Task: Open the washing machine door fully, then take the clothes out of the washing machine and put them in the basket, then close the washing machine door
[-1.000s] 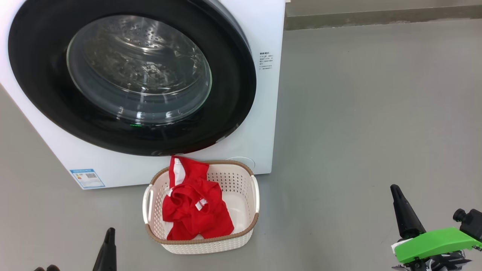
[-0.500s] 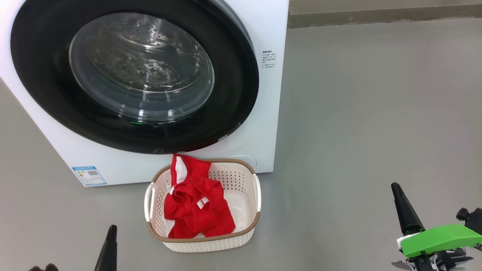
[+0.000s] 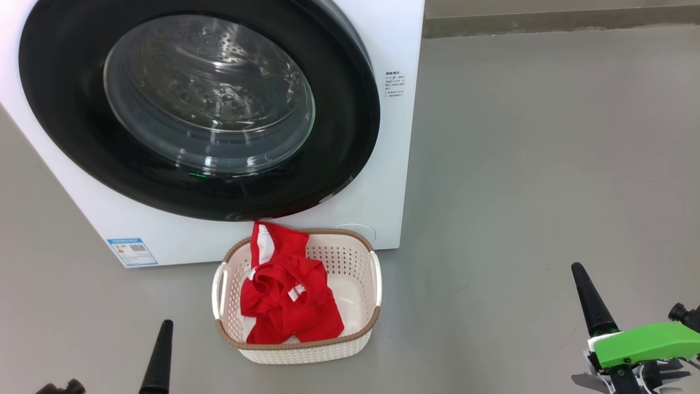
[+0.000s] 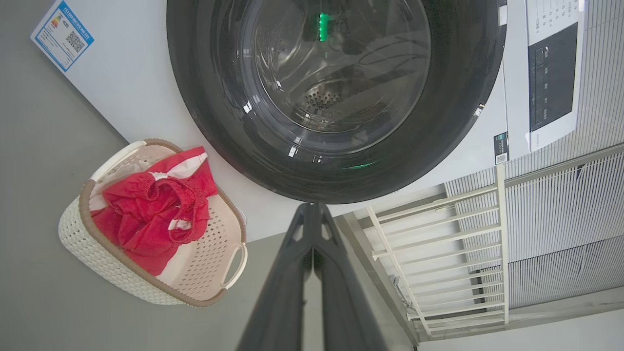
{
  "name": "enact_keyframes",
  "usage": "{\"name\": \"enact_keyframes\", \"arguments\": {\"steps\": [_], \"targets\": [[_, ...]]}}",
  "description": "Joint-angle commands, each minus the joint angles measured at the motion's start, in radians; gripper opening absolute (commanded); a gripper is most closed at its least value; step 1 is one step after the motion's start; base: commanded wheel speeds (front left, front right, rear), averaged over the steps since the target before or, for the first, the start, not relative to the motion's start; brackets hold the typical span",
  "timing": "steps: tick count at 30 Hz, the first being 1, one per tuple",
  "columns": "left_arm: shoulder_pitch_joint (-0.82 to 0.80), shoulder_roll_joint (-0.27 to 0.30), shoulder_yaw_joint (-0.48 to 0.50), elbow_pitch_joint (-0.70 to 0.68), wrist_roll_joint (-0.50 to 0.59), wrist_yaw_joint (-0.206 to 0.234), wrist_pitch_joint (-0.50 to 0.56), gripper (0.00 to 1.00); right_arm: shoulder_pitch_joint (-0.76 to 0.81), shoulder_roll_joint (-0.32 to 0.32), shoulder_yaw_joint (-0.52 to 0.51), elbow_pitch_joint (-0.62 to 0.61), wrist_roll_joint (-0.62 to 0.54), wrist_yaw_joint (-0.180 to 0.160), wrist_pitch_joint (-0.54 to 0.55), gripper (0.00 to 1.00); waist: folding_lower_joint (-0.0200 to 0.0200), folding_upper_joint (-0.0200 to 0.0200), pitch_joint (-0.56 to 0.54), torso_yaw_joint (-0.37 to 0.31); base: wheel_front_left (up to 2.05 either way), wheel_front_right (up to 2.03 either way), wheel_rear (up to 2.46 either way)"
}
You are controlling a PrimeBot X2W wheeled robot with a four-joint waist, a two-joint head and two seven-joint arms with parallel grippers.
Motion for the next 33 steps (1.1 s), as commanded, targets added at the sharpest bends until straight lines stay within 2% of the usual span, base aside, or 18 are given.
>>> {"name": "enact_keyframes", "arguments": {"steps": [1, 33], "targets": [[-0.049, 0.020, 0.020, -0.017, -0.038, -0.009, 0.010, 0.00, -0.051, -0.007, 0.007, -0.024, 0.036, -0.001, 0.013, 0.00, -0.0001, 0.0000, 0.001, 0.001, 0.00, 0.00, 0.00], [-0.097, 0.027, 0.019, 0.004, -0.407, -0.015, 0.102, 0.00, -0.074, 0.006, -0.029, -0.013, 0.372, -0.001, 0.108, 0.00, -0.0001, 0.0000, 0.014, 0.020, 0.00, 0.00, 0.00]]}}
